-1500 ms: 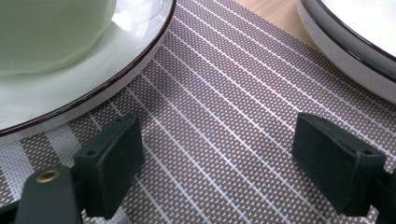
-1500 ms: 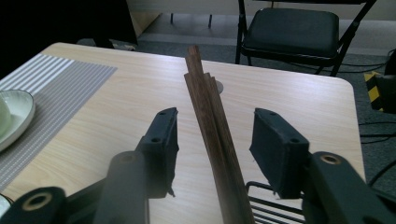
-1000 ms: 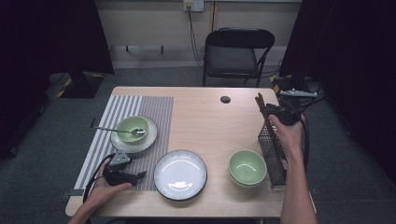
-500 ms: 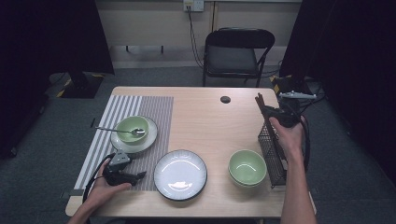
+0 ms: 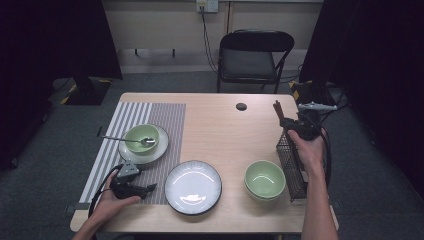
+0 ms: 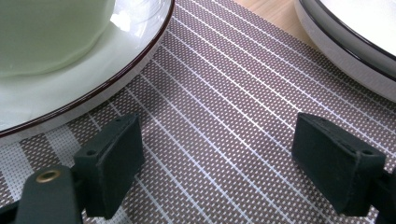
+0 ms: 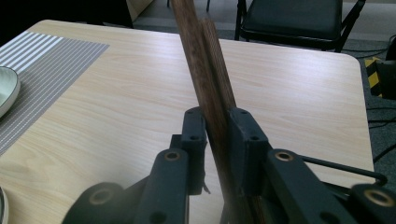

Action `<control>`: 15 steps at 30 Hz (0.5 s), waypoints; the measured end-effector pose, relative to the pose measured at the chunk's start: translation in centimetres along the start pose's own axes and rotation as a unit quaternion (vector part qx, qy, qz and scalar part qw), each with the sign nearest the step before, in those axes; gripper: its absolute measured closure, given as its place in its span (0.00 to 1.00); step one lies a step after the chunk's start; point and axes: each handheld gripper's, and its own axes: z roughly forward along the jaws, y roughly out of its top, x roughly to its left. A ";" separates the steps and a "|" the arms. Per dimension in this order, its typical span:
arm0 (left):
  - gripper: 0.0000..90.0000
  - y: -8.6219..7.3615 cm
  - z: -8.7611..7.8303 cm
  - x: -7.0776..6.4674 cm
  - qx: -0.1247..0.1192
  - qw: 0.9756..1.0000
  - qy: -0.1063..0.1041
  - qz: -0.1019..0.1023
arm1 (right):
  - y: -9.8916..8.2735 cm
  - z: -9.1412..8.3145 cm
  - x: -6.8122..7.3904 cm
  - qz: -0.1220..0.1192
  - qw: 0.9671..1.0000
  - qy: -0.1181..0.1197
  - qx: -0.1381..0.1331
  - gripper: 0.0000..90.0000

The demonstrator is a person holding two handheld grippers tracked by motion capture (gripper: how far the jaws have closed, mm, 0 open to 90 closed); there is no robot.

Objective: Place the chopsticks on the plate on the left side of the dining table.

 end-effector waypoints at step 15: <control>0.18 0.0 0.0 0.0 0.001 1.000 -0.001 0.001 | 0.0 -0.2 0.1 -0.004 1.000 0.003 -0.004 0.86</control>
